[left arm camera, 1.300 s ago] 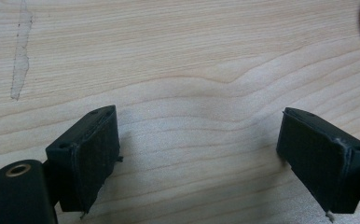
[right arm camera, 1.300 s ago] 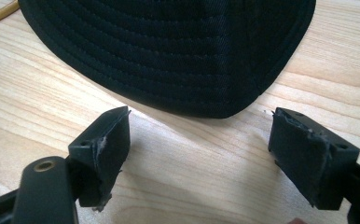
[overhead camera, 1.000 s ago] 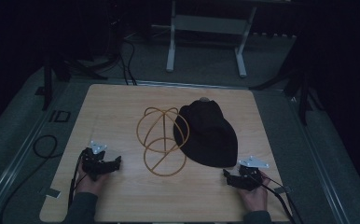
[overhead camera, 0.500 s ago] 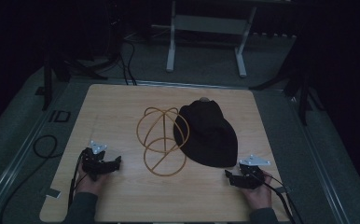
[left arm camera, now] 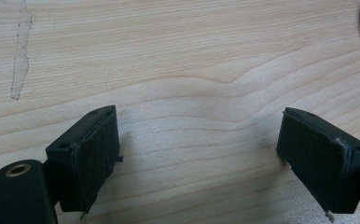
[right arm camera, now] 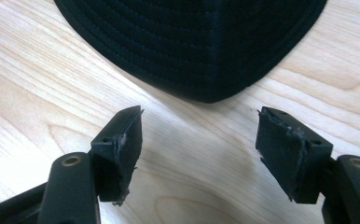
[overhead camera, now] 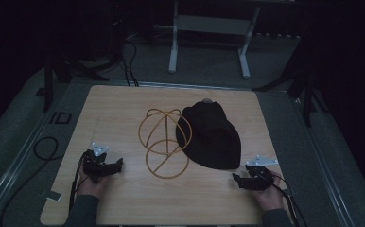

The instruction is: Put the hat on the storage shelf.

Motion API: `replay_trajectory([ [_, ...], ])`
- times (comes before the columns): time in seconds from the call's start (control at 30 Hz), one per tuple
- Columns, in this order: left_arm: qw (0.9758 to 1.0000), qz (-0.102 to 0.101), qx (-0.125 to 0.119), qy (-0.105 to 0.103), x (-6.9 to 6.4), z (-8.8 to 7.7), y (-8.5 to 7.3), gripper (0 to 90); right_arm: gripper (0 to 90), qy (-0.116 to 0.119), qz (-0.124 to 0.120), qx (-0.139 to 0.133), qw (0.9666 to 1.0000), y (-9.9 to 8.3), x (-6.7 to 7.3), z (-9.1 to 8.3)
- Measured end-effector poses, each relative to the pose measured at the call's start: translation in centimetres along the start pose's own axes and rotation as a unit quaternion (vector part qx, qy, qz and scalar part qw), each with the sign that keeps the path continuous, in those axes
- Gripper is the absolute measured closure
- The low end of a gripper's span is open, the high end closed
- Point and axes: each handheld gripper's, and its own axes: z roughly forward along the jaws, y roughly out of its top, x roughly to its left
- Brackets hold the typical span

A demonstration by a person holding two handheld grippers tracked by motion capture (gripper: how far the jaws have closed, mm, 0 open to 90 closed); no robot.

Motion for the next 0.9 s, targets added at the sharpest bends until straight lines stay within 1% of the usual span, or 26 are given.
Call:
replay_trajectory([
  [0.17,1.0,0.0,0.001,0.0,0.0,0.0,0.0,13.4,31.2,-0.009,-0.011,0.013,0.9998,0.2,-0.3,-0.6],
  [0.23,1.0,0.0,0.0,0.0,0.0,0.0,0.0,13.5,31.2,-0.009,-0.014,0.014,0.9998,0.4,-0.3,-0.8],
  [0.33,1.0,0.0,-0.001,0.0,0.0,0.0,0.0,13.5,32.2,-0.01,-0.033,0.025,0.9991,1.2,0.0,-1.1],
  [0.37,1.0,0.0,-0.001,0.0,0.0,0.0,0.0,13.4,32.2,-0.01,-0.033,0.025,0.9991,1.2,0.0,-1.1],
  [0.4,1.0,0.0,0.0,0.0,0.0,0.0,0.0,13.4,32.4,-0.011,-0.038,0.03,0.9987,1.4,0.1,-1.2],
  [0.43,1.0,0.0,-0.001,0.0,0.0,0.0,0.0,13.4,32.8,-0.009,-0.053,0.036,0.9979,2.0,0.4,-1.3],
  [0.5,1.0,0.0,0.0,0.0,0.0,0.0,0.0,13.4,32.8,-0.009,-0.059,0.041,0.9974,2.4,0.6,-1.4],
  [0.63,1.0,0.0,-0.001,0.0,0.0,0.0,0.0,13.4,33.2,-0.001,-0.062,0.045,0.9971,3.1,0.8,-1.6],
  [0.67,1.0,0.0,-0.001,0.0,0.0,0.0,0.0,13.4,33.2,0.004,-0.059,0.049,0.9971,3.7,0.8,-1.8],
  [0.77,1.0,0.0,-0.001,0.0,0.0,0.0,0.0,13.5,33.2,0.002,-0.059,0.052,0.9969,4.2,0.8,-1.9],
  [0.8,1.0,0.0,-0.001,0.0,0.0,0.0,0.0,13.5,33.2,0.003,-0.058,0.056,0.9967,4.6,0.7,-2.1],
  [0.83,1.0,0.0,-0.001,0.0,0.0,0.0,0.0,13.5,33.2,0.003,-0.058,0.056,0.9967,4.6,0.7,-2.1],
  [0.9,1.0,0.0,0.0,0.0,0.0,0.0,0.0,13.4,33.6,0.003,-0.06,0.062,0.9963,5.3,0.8,-2.3],
])
